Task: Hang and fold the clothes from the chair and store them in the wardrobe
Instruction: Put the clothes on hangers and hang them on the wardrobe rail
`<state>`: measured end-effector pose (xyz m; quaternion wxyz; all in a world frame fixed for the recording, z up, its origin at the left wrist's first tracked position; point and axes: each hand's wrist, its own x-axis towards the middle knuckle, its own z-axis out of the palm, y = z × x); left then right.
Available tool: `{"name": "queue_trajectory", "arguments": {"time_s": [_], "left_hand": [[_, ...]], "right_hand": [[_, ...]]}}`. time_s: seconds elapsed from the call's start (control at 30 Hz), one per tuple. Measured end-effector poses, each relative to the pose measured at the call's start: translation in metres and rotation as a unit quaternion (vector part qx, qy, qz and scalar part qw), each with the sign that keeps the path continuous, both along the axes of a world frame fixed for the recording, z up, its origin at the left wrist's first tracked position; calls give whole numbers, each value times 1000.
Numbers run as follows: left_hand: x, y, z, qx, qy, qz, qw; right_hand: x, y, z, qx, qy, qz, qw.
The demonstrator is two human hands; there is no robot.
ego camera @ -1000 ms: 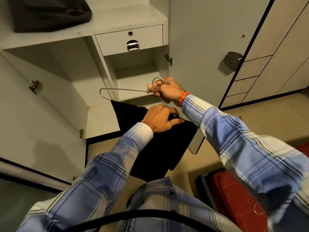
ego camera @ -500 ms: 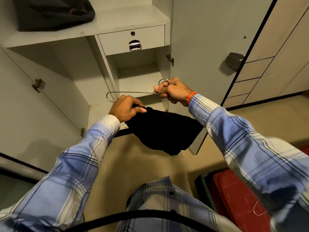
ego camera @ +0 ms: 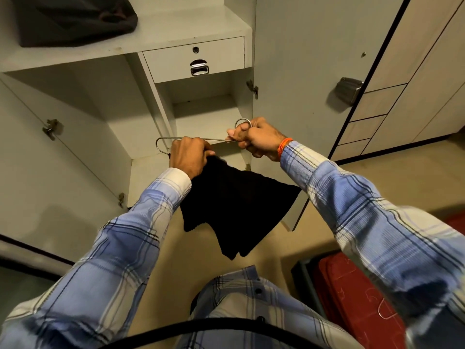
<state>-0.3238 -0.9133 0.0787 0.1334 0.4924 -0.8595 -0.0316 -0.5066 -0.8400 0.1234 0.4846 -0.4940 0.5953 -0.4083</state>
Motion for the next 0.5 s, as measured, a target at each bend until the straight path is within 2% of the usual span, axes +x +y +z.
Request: {"name": "queue_trajectory", "arguments": {"time_s": [0.1,0.23,0.37,0.5], "left_hand": [[-2,5,5,109,38,-62,991],[-17,27,11,225,35,-202,952],[-34,36,6,265,11,-236,935],[-40,40,1,241,40,-216,945]], "right_hand": [[1,-1,-5,-2,6,0,1000],[4,-1,-6,-2,5,20,1000],[7,-4,-5,-2,-1,19,1000],[6,-4,-4,-9,11,25,1000]]}}
